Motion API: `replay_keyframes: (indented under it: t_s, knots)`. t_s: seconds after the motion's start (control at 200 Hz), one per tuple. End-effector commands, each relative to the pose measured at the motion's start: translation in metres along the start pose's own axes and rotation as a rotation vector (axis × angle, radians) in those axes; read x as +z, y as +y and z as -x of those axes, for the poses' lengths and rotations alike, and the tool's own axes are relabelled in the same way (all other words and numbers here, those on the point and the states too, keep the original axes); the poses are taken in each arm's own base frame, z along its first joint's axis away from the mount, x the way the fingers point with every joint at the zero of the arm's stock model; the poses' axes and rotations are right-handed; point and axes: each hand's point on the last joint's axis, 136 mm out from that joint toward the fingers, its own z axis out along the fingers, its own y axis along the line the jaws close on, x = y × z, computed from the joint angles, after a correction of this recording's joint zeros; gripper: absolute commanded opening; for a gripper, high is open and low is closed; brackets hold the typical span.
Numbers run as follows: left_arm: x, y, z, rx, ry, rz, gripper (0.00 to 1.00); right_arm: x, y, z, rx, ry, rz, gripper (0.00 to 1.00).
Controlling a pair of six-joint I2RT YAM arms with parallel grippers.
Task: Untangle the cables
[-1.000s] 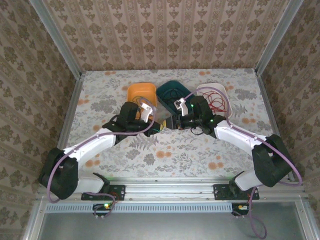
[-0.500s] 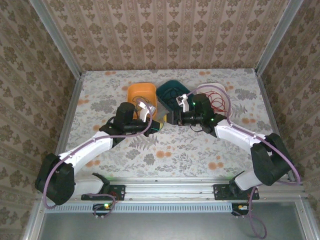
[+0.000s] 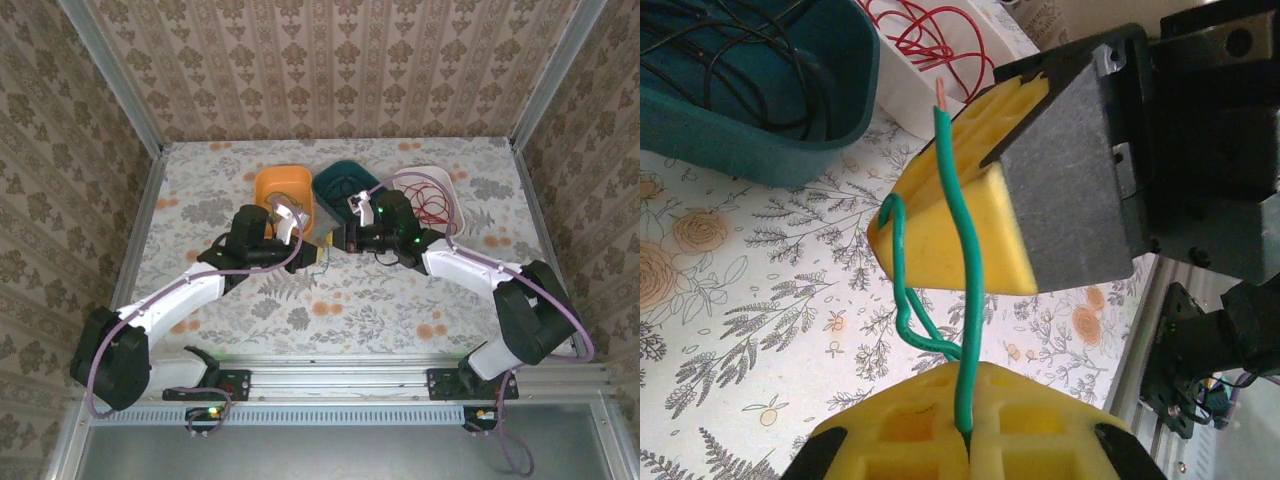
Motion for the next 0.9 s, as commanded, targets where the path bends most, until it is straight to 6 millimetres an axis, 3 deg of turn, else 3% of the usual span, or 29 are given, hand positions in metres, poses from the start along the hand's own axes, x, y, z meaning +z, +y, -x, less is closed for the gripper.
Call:
replay_keyframes:
  t_s: [0.0, 0.225, 0.28, 0.33, 0.355, 0.44, 0.525, 0.695, 0.895]
  knots:
    - [-0.014, -0.007, 0.018, 0.049, -0.057, 0.002, 0.0, -0.012, -0.024, 0.007, -0.052, -0.04, -0.193, 0.0]
    - [-0.036, 0.01, 0.025, 0.016, -0.107, 0.062, 0.0, -0.035, -0.059, 0.01, -0.114, -0.052, -0.447, 0.0]
    - [-0.041, 0.02, 0.03, 0.004, -0.13, 0.102, 0.0, -0.034, -0.053, 0.01, -0.121, -0.045, -0.419, 0.1]
    - [-0.043, 0.024, 0.034, -0.003, -0.144, 0.116, 0.0, -0.034, -0.043, 0.013, -0.118, -0.059, -0.374, 0.29]
    - [-0.049, 0.035, 0.04, -0.019, -0.17, 0.146, 0.0, -0.034, -0.038, 0.015, -0.118, -0.069, -0.353, 0.36]
    - [-0.058, 0.055, 0.054, -0.058, -0.228, 0.218, 0.0, -0.039, -0.029, 0.021, -0.119, -0.115, -0.323, 0.46]
    - [-0.071, 0.08, 0.07, -0.099, -0.302, 0.299, 0.0, -0.052, -0.022, 0.03, -0.14, -0.165, -0.337, 0.48]
    - [-0.095, 0.141, 0.094, -0.187, -0.423, 0.509, 0.0, -0.062, -0.027, 0.024, -0.162, -0.149, -0.386, 0.48]
    - [-0.074, 0.192, 0.118, -0.209, -0.407, 0.56, 0.01, -0.069, -0.035, 0.015, -0.155, -0.135, -0.421, 0.48]
